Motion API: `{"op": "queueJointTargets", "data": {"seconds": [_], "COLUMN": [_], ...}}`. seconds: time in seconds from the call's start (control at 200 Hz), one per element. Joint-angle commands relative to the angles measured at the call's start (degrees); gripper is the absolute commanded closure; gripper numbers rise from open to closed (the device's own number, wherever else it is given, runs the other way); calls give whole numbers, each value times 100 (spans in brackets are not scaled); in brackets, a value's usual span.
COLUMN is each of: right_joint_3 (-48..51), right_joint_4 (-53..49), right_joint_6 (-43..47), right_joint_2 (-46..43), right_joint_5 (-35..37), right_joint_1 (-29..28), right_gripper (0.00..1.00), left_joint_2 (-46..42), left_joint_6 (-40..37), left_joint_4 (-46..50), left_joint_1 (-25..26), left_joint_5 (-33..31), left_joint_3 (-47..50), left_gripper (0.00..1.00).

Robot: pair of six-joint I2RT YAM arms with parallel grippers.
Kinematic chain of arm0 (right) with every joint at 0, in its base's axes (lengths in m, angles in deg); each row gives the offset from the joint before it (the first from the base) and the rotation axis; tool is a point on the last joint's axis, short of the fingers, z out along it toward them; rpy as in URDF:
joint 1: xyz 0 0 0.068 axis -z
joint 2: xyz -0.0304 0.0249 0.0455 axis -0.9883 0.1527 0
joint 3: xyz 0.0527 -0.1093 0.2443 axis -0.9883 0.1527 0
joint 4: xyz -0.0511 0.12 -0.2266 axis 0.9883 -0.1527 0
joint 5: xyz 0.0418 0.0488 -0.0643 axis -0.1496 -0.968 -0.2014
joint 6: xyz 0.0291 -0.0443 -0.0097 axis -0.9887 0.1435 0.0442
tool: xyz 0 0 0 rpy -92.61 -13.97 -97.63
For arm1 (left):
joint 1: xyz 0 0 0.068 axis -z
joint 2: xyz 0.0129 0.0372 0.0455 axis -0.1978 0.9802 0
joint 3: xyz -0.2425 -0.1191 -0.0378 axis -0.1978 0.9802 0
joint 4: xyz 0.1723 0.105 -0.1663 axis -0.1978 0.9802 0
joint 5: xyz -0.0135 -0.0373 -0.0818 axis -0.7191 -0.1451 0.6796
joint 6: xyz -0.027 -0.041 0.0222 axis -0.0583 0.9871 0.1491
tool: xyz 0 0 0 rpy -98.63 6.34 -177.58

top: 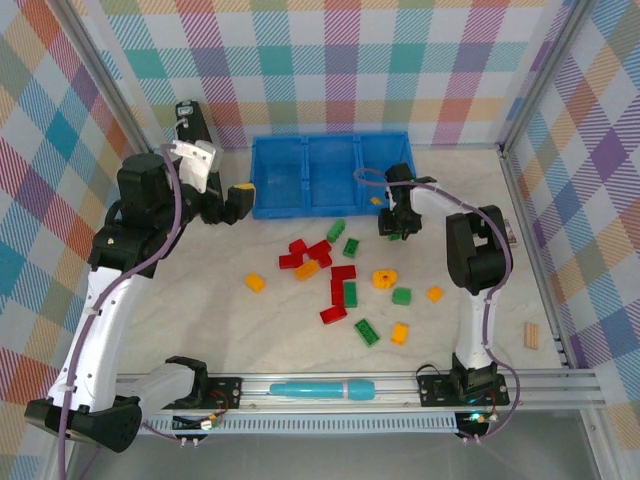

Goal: Sort the legos into containers by color
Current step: Pick up the lego from the middle-right of the table, then place the lego in the container.

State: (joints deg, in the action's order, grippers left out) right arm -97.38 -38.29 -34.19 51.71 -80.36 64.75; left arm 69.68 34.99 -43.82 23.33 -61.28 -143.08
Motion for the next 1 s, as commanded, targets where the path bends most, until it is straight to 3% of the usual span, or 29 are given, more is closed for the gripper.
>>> {"op": "queueJointTargets", "data": {"seconds": [0.0,0.22,0.455,0.665,0.865,0.995], "right_joint_3": [66,63,-421,-2116,-4055,-4797], "right_joint_4": [-121,-183,-528,-912,-743,-371], "right_joint_6": [-93,-57,83,546,858,1067], "right_joint_2": [46,-134,-781,-564,425,1096], "right_joint_5": [26,-26,-225,77,-125,-205], "right_joint_1": [25,16,-45,-489,-752,-943], "right_gripper": [51,63,64,64,65,65], "left_joint_2": [-28,-45,-113,-176,-199,-229], "left_joint_6": [-47,-49,-49,-55,-55,-68], "left_joint_4": [-102,-94,-111,-128,-142,-163], "left_joint_1": [38,38,39,38,39,38], "left_joint_5": [-97,-126,-144,-194,-197,-188], "left_joint_3": [-56,-67,-48,-28,-17,16], "left_gripper": [0,0,0,0,0,0]}}
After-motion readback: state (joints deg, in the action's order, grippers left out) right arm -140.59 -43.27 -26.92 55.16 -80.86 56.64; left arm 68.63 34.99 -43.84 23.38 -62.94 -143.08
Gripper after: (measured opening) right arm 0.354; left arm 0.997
